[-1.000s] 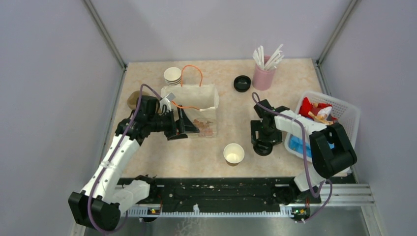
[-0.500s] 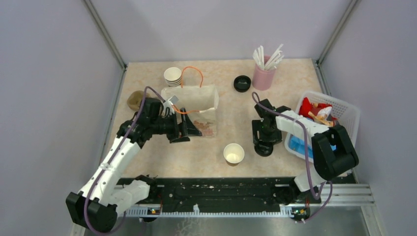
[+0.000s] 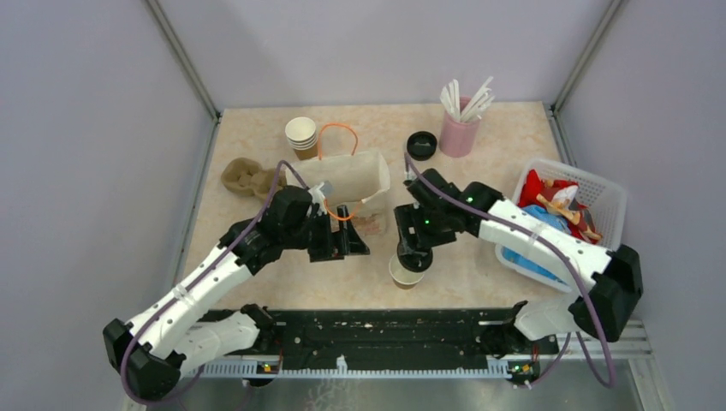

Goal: Pack the takeout coffee

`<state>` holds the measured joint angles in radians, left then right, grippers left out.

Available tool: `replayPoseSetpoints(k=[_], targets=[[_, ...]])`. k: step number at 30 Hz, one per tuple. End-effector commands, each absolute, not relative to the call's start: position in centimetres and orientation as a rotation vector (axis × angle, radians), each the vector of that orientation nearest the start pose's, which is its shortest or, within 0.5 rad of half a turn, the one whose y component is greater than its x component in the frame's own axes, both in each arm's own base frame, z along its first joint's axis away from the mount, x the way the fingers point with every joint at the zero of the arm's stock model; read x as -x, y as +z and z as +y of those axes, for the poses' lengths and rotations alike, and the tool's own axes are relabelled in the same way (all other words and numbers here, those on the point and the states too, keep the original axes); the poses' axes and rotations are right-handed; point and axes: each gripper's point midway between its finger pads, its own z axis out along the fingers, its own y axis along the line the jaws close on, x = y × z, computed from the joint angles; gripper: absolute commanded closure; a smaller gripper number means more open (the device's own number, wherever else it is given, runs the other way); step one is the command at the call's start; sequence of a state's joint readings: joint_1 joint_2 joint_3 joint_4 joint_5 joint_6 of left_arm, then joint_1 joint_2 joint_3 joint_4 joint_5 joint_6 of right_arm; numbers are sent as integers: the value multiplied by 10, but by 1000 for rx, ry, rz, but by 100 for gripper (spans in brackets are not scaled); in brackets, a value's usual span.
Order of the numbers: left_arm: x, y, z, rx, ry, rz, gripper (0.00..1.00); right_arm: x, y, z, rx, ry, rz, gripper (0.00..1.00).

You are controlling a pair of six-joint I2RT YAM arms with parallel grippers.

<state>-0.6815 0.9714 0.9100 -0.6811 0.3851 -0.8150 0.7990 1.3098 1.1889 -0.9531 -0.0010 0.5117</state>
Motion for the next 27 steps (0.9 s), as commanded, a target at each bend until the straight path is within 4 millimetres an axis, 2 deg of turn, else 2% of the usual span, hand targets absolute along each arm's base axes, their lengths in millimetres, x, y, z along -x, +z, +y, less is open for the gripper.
replayPoseSetpoints(k=[1,6,16,21,24,27], targets=[[-163,217,-234,7,-1082,2437,8,-175,152,241,385,327,2764,30],[-164,229,-228,-5,-1085,2360,7,-172,149,251,387,266,2748,29],[-154,249,-210,-31,-1066,2258,3,-167,138,266,412,259,2765,29],[-147,252,-191,4,-986,2279,3,-168,136,269,409,257,2764,28],[-139,246,-179,58,-923,2351,3,-168,133,269,412,245,2772,28],[-130,246,-176,87,-928,2402,4,-168,132,269,416,238,2771,28]])
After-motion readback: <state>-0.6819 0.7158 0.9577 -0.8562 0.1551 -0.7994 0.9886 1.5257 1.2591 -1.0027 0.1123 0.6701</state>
